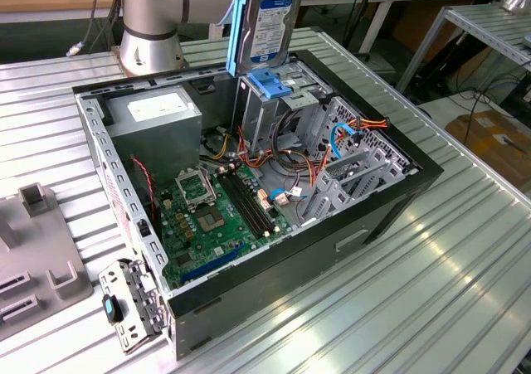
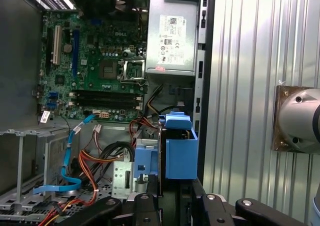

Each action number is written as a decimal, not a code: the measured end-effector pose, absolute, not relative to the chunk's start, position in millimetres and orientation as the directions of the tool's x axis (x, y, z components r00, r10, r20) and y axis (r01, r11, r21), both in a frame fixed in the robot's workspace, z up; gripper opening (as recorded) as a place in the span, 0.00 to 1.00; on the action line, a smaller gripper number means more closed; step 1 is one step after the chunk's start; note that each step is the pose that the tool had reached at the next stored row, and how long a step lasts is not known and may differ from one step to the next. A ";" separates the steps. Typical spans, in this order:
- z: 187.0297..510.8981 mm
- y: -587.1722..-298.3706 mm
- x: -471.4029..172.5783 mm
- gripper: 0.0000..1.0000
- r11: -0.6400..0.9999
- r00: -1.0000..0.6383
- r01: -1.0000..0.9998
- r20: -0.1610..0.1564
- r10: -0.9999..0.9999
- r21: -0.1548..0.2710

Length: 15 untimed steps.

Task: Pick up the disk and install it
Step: 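Pick up the disk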

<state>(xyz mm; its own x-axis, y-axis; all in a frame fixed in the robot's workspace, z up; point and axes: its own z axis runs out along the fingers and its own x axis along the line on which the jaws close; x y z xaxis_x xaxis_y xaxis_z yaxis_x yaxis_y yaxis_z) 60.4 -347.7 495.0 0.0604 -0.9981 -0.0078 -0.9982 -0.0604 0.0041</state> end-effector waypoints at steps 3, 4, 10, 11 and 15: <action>495.0 -347.9 60.9 0.35 -0.060 0.060 -0.998 -0.008 -0.998 0.004; 495.0 -348.0 61.0 0.35 -0.060 0.060 -0.998 -0.008 -0.998 0.004; 495.0 -348.2 62.1 0.35 -0.060 0.060 -0.998 -0.008 -0.998 0.004; 495.0 -348.2 62.3 0.35 -0.060 0.060 -0.998 -0.008 -0.998 0.004; 495.0 -348.4 63.0 0.35 -0.060 0.060 -0.998 -0.008 -0.998 0.004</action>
